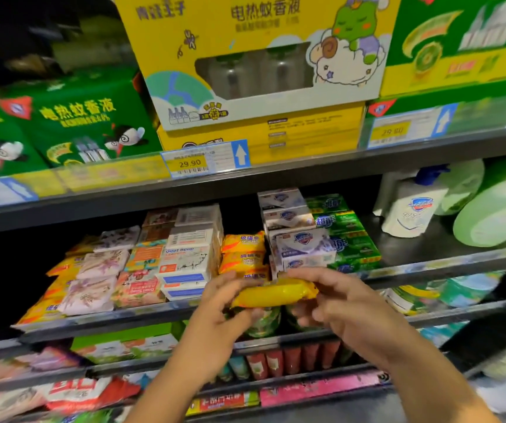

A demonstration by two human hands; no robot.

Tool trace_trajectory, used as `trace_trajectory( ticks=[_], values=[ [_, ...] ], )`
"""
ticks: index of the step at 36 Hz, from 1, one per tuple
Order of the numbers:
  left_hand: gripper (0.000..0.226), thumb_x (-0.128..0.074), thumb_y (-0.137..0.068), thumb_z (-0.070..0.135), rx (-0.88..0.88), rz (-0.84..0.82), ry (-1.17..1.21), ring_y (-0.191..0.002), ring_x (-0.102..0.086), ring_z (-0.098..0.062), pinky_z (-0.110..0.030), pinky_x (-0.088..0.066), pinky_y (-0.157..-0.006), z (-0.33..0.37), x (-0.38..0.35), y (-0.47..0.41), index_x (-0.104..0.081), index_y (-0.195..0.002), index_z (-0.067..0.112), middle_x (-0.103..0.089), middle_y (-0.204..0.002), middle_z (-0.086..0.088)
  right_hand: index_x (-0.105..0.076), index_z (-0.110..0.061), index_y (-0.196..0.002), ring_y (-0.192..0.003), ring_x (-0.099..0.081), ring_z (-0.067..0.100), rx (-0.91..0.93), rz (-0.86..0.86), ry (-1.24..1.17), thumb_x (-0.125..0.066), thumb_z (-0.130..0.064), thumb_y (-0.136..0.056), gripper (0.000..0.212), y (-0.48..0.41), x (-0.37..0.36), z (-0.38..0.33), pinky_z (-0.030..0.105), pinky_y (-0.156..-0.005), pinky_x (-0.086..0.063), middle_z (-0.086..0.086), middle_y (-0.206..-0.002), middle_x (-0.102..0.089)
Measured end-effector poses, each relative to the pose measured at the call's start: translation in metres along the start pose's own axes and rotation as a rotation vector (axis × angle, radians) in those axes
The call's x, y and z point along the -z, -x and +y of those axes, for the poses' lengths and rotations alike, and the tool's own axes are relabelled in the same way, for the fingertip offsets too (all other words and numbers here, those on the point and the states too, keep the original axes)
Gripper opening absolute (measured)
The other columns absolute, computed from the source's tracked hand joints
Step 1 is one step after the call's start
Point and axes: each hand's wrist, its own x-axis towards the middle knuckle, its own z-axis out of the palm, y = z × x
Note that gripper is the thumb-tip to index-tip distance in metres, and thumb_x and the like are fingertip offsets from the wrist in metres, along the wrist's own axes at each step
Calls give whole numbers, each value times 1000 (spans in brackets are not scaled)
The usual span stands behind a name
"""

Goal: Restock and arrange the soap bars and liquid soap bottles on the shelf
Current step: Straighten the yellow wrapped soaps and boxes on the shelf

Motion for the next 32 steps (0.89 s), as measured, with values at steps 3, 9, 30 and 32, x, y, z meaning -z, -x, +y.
trace_trajectory(
  ticks=[3, 9, 30, 32],
  values=[
    [29, -74, -83, 53, 51, 6, 134, -117, -60, -11, -32, -50, -96, 2, 2, 5, -70, -109, 41, -65, -125, 6, -66, -25, -126, -116, -64, 18, 19, -47, 185, -76, -1, -79, 54, 3, -6, 0, 34, -97, -53, -1, -126, -68],
    [24, -78, -79, 35, 49, -2, 284, -80, -65, -15, -22, -50, -67, 9, -4, 11, -72, -101, 26, -72, -86, 0, -76, -25, -105, -98, -67, 9, 134, 225, 238, -70, -28, -79, 27, 2, -19, -3, 22, -81, -53, -7, -107, -71],
    [50, -76, -78, 36, -24, -38, -73, -107, -61, 6, -26, -49, -97, 2, 16, 23, -59, -115, 64, -66, -113, 29, -68, -15, -120, -93, -72, 36, 80, 35, 66, -65, 22, -77, 57, 1, -34, -3, 33, -78, -60, 13, -105, -73],
    [42, -76, -70, 43, -40, 14, -71, -96, -60, 3, -14, -44, -85, -1, 23, 23, -68, -110, 56, -65, -101, 16, -70, -17, -115, -89, -73, 33, 85, 69, 144, -73, 14, -75, 50, -7, -42, -5, 34, -73, -61, 10, -96, -74]
  ],
)
